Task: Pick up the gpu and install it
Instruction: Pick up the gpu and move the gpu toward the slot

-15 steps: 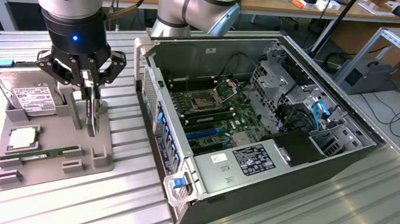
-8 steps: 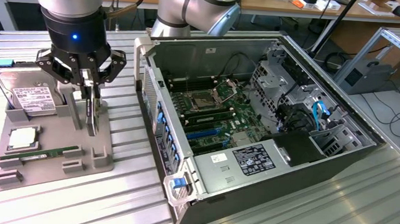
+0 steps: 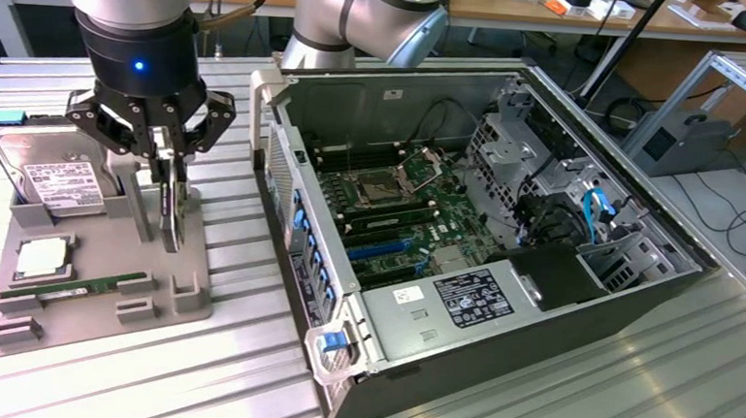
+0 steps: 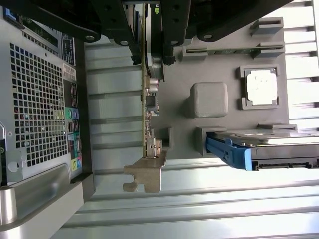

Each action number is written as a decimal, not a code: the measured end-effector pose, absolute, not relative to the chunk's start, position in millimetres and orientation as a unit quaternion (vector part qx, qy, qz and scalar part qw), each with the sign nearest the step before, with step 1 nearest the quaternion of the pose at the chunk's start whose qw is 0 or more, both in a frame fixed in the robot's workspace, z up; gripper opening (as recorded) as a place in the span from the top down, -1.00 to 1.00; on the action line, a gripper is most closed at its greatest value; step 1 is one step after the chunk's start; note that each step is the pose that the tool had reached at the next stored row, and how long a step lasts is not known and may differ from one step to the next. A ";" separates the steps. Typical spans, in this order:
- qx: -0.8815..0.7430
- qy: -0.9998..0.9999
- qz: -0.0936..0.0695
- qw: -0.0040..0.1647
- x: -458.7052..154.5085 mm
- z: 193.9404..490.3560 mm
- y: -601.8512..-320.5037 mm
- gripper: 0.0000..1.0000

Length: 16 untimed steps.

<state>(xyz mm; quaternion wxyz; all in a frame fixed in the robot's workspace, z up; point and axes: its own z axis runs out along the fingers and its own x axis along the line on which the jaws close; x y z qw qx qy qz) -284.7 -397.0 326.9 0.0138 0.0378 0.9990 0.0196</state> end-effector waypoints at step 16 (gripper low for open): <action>0.038 0.999 0.020 0.014 -284.7 334.0 -397.0 0.47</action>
